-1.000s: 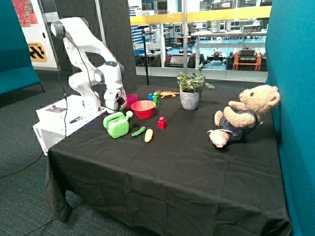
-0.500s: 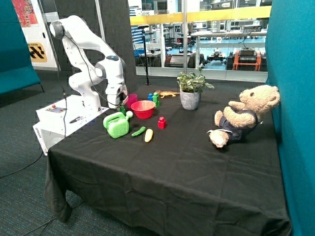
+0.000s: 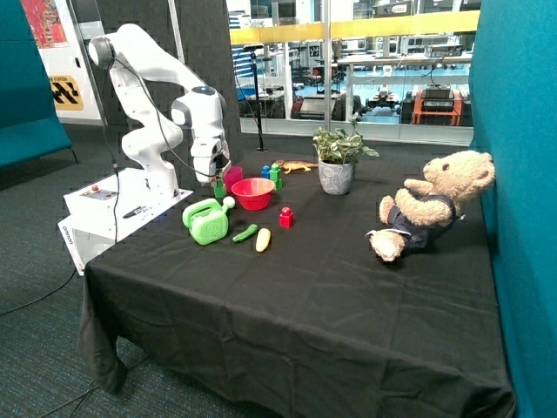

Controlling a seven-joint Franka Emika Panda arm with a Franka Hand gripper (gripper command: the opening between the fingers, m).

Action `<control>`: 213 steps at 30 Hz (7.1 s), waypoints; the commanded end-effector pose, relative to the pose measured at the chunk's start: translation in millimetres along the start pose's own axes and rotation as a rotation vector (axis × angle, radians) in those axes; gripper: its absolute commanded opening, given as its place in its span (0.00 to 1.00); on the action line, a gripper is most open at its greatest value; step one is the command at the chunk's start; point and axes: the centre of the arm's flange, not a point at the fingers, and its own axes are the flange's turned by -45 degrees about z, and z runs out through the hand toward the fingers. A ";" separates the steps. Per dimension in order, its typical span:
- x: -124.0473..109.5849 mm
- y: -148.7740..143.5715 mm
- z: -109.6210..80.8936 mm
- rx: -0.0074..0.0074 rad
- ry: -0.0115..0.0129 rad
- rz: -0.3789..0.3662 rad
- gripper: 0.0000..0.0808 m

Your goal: Stack green blocks

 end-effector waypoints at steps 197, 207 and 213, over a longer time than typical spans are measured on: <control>141.9 -206.2 -33.1 -0.0023 -0.0029 -0.419 0.00; 141.2 -203.3 -32.9 -0.0023 -0.0029 -0.414 0.00; 143.1 -197.8 -31.8 -0.0023 -0.0029 -0.410 0.00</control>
